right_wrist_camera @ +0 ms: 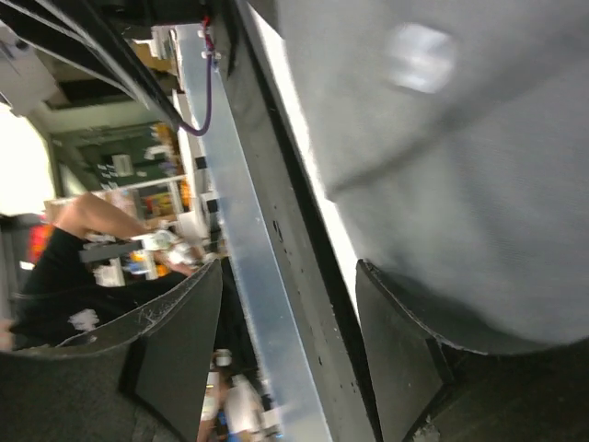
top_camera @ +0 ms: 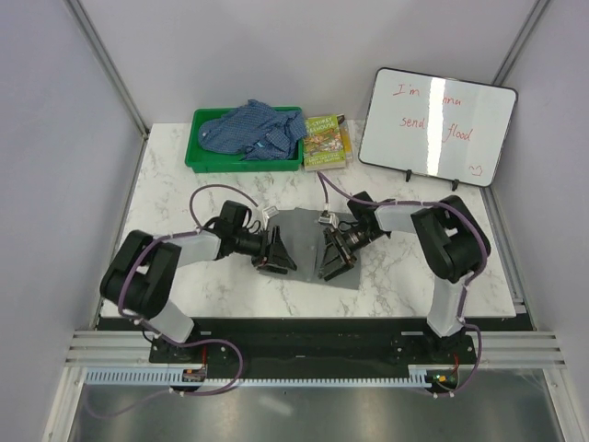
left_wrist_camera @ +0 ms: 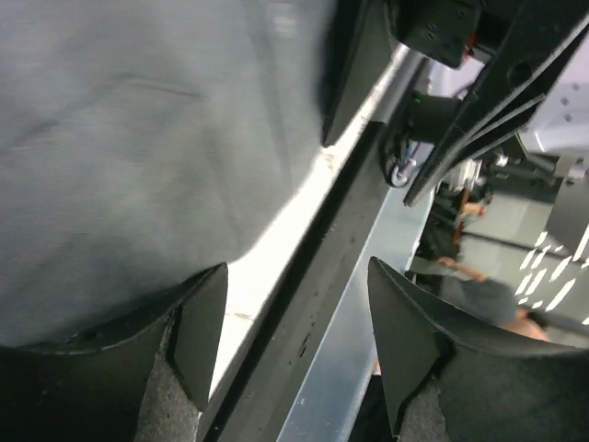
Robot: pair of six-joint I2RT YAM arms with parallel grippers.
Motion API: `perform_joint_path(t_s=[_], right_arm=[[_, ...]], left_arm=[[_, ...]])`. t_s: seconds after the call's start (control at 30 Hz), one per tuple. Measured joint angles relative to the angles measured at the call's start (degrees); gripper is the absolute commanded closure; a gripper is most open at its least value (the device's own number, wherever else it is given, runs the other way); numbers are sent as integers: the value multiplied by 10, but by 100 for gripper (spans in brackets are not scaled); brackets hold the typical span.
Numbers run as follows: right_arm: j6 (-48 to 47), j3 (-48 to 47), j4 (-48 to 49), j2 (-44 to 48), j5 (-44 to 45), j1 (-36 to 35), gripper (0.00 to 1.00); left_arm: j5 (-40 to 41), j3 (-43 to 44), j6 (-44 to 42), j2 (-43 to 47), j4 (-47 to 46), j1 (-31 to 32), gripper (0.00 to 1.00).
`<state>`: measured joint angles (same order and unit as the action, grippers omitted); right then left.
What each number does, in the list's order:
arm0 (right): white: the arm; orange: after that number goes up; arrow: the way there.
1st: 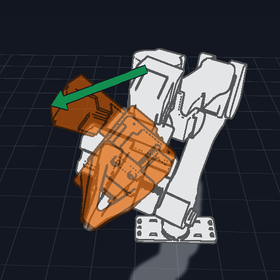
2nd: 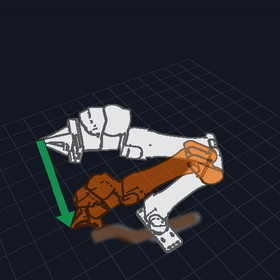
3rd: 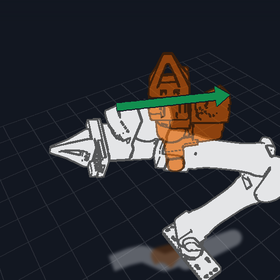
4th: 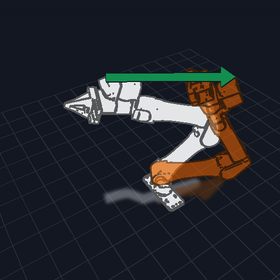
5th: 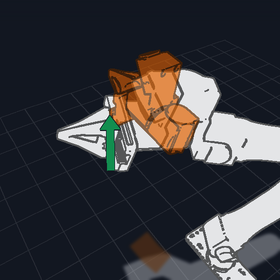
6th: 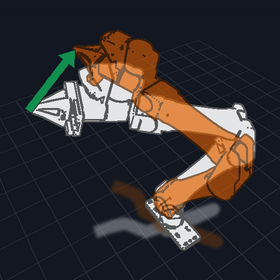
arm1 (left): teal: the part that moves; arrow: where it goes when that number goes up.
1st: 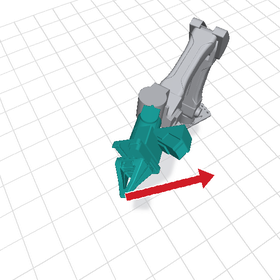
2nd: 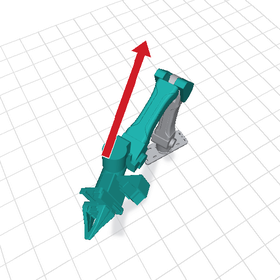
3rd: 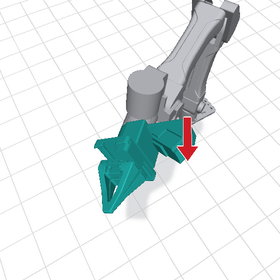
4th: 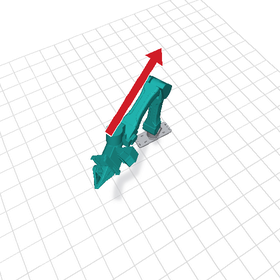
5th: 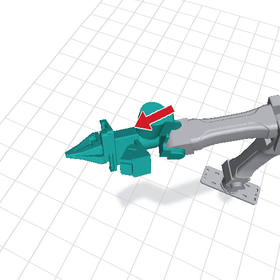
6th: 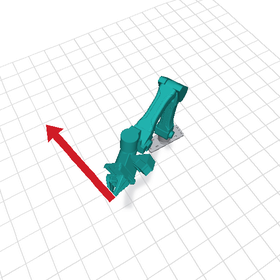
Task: Fold and stack the long sleeve shirts
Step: Fold the shirt
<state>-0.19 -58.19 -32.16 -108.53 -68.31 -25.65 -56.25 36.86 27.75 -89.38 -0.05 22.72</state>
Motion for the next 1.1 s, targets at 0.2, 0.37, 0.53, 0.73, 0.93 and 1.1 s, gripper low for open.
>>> perform_joint_path(t_s=[0.2,0.37,0.53,0.73,0.93,1.1], right_arm=[[4,4,2,-89,-45,42,28],[-36,-8,-31,-96,-50,54,27],[-115,-21,-144,-58,1,83,2],[-80,-55,-115,84,25,94,2],[80,-76,93,52,26,84,2],[121,-76,150,-65,45,79,2]], left_arm=[[5,4,26,-101,-9,-34,31],[2,-1,26,-94,-7,-50,29],[12,-40,-12,30,45,-73,2],[8,10,-27,156,34,-14,1],[29,86,14,1,-90,47,1],[59,99,49,-144,-135,24,2]])
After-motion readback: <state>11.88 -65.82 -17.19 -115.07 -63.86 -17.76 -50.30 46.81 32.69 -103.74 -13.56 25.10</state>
